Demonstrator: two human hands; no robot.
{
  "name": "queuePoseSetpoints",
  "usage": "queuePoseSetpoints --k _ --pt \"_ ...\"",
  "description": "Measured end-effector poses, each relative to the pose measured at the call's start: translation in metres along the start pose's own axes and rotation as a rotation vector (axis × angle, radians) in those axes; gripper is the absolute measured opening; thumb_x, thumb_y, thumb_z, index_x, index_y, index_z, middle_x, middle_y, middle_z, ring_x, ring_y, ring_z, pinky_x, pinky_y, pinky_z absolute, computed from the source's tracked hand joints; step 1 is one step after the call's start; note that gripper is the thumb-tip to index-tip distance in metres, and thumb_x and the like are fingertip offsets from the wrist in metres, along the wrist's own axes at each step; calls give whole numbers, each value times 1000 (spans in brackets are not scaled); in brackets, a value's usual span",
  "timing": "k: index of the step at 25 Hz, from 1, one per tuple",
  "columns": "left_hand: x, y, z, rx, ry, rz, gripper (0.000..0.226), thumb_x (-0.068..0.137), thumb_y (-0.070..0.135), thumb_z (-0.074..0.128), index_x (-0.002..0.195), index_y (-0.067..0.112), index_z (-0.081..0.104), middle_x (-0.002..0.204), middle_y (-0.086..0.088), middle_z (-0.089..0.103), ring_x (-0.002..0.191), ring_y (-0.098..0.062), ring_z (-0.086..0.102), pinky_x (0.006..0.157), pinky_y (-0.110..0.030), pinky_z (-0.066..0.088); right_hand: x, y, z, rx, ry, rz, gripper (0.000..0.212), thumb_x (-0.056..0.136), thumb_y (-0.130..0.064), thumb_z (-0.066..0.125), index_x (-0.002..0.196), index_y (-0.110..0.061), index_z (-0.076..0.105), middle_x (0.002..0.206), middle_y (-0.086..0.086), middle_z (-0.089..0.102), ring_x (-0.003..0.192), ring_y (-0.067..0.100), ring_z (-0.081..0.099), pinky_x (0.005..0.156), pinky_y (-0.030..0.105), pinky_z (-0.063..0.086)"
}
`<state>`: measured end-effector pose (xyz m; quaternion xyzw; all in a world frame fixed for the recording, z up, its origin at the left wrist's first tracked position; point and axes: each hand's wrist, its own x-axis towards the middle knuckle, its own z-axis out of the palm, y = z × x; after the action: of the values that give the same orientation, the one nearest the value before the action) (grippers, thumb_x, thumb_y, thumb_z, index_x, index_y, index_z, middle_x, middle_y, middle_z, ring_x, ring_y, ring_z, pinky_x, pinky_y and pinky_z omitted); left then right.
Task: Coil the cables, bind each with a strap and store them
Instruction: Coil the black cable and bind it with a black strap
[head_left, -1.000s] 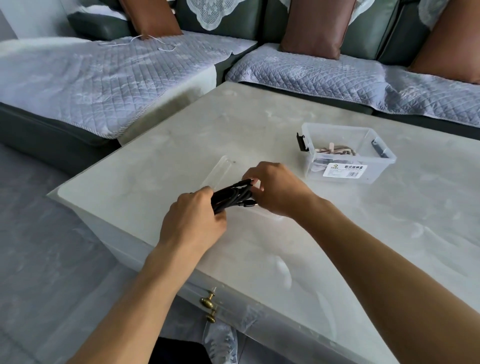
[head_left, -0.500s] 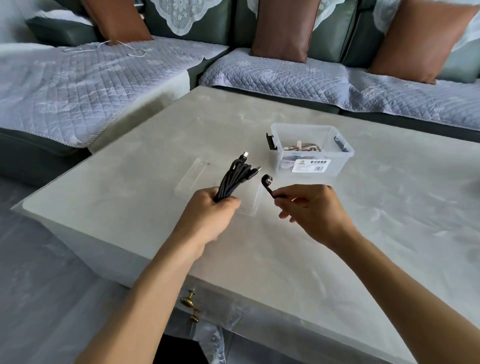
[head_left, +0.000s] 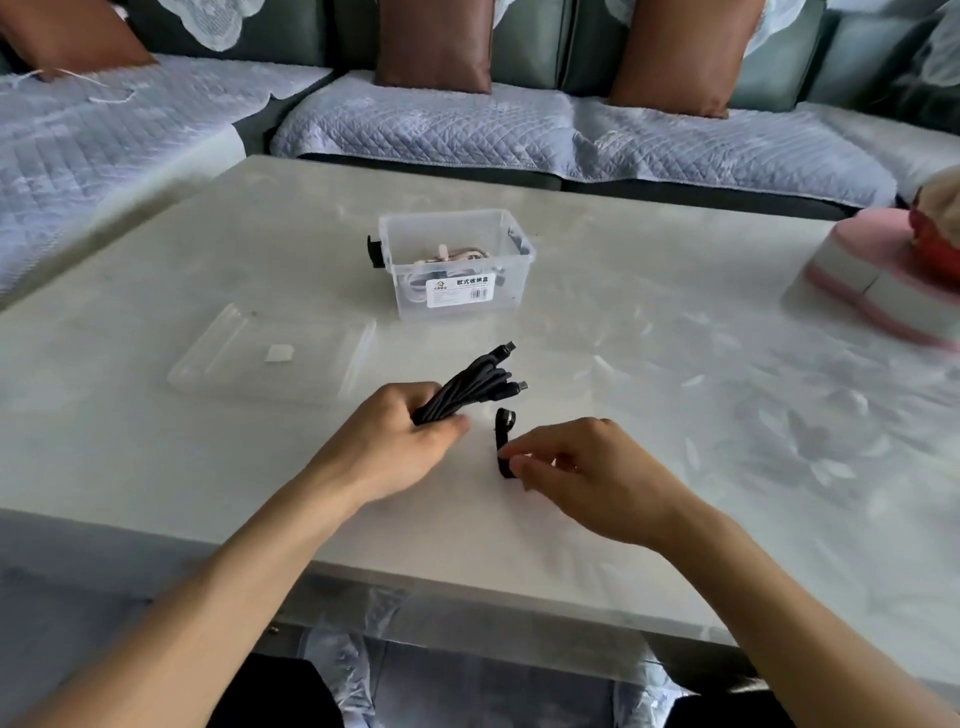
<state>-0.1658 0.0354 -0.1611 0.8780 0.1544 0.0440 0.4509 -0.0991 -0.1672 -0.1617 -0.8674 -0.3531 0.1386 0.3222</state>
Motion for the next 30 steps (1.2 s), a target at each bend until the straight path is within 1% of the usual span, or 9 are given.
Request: queuePoseSetpoints --k 5,8,11,15,18,21,26,28,30 --pt "6 0 7 1 84 -54 28 89 28 63 88 0 58 52 10 30 47 -11 30 48 -25 24 12 19 -6 -1 119 -153 11 86 -22 72 94 -27 77 83 -14 61 74 6 57 64 11 40" --pt "5 -4 10 1 96 -19 27 89 28 64 94 2 63 59 3 36 50 -11 32 50 -25 26 19 18 5 -9 244 -216 4 83 -24 76 86 -24 77 79 -13 61 73 7 56 66 22 47" --pt "6 -5 10 -19 106 -36 24 88 28 66 88 4 63 56 6 37 51 -11 33 48 -22 26 21 13 17 -35 310 -139 10 81 -34 76 81 -24 76 78 -12 60 78 11 56 68 32 49" --pt "5 -5 9 -41 80 -54 22 87 29 68 81 8 63 51 10 37 49 -11 34 51 -24 28 24 8 26 -132 345 -46 17 81 -40 74 86 -24 77 81 -6 60 83 17 56 69 29 43" --pt "4 -9 6 -11 50 -45 23 85 30 68 81 8 62 57 4 41 53 -14 37 57 -28 30 22 6 27 -179 324 14 27 79 -46 73 96 -25 74 94 -4 59 97 18 52 77 27 39" --pt "6 -12 -3 67 63 -17 21 86 29 68 77 11 61 51 10 41 49 -10 37 51 -22 30 15 8 24 -180 294 66 51 73 -57 74 114 -27 69 106 -5 56 107 17 47 88 26 40" --pt "11 -16 -15 114 81 3 22 88 24 66 72 12 57 48 12 39 48 -9 36 46 -18 28 16 8 19 -205 226 95 72 68 -72 62 128 -32 62 106 -8 47 107 14 41 95 26 36" --pt "10 -16 -15 120 96 2 23 88 24 67 71 12 57 48 11 39 48 -10 35 46 -19 27 16 9 18 -168 212 55 63 72 -64 66 126 -32 63 106 -7 49 103 11 42 92 24 37" --pt "8 -15 -11 86 103 -18 22 86 26 68 73 11 59 50 11 40 49 -10 36 51 -24 29 18 11 19 -44 247 -32 38 78 -41 76 113 -27 70 98 -6 56 88 2 47 79 17 39"
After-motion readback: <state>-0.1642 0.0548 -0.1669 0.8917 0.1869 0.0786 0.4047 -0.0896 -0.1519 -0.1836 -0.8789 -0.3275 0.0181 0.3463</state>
